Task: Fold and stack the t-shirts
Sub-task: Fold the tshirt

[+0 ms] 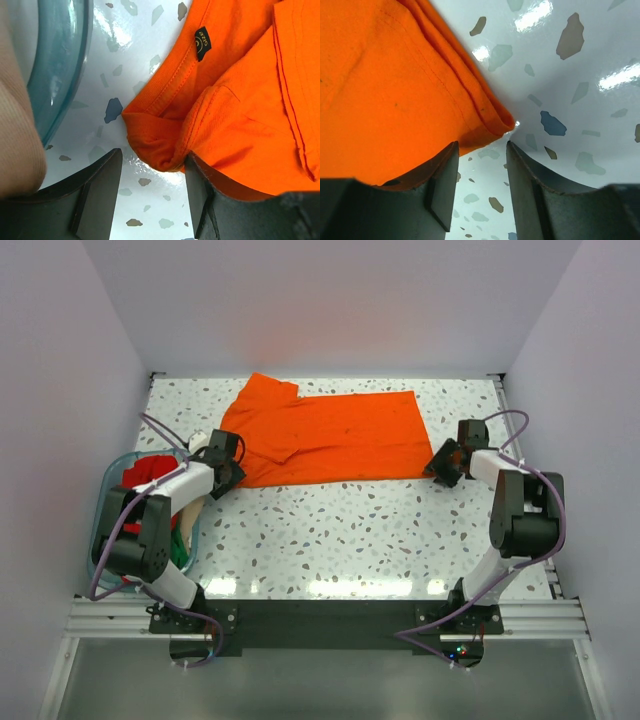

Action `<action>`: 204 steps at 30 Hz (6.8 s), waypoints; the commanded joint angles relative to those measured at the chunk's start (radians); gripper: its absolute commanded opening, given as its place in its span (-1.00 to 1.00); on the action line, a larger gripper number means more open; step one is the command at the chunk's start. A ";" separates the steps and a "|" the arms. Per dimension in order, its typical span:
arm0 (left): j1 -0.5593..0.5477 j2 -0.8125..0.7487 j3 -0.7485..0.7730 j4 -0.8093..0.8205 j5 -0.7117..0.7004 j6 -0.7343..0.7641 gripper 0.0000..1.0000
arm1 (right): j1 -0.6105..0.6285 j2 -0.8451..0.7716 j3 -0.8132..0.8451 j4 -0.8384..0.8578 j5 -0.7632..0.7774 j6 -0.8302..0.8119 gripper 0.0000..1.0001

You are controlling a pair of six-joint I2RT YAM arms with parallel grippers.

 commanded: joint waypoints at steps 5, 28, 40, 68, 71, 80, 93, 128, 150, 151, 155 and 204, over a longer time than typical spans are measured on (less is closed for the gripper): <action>0.019 0.017 -0.001 0.062 -0.065 0.012 -0.01 | 0.003 0.050 0.043 0.043 0.017 0.020 -0.28; 0.025 -0.148 -0.022 -0.065 -0.030 0.048 -1.00 | -0.116 -0.134 -0.006 -0.129 -0.005 -0.029 -1.00; -0.055 -0.434 -0.206 -0.183 -0.019 -0.037 -1.00 | -0.257 -0.460 -0.198 -0.281 -0.030 -0.114 -1.00; -0.189 -0.367 -0.200 0.174 0.315 0.151 -0.40 | 0.648 -0.555 -0.119 -0.049 0.281 -0.078 0.28; -0.199 -0.328 -0.235 0.240 0.332 0.131 -0.52 | 0.839 -0.406 -0.022 0.001 0.355 -0.135 0.23; -0.188 -0.346 -0.303 0.189 0.200 0.075 -0.80 | 1.060 -0.072 0.196 0.139 0.421 -0.382 0.11; -0.061 -0.428 -0.400 0.209 0.239 0.060 -0.79 | 1.138 0.163 0.363 0.153 0.373 -0.534 -0.10; -0.018 -0.385 -0.435 0.268 0.308 0.101 -0.79 | 1.149 0.320 0.452 0.037 0.421 -0.594 -0.70; -0.010 -0.385 -0.420 0.255 0.318 0.120 -0.79 | 0.968 0.289 0.526 0.024 0.264 -0.517 -0.88; -0.012 -0.385 -0.418 0.254 0.320 0.120 -0.79 | 0.951 0.291 0.532 0.026 0.258 -0.510 -0.88; -0.010 -0.377 -0.411 0.251 0.321 0.123 -0.79 | 0.913 0.303 0.552 0.028 0.226 -0.488 -0.87; -0.010 -0.466 -0.430 0.108 0.220 0.112 -0.78 | 0.928 0.266 0.403 0.204 0.032 -0.223 -0.38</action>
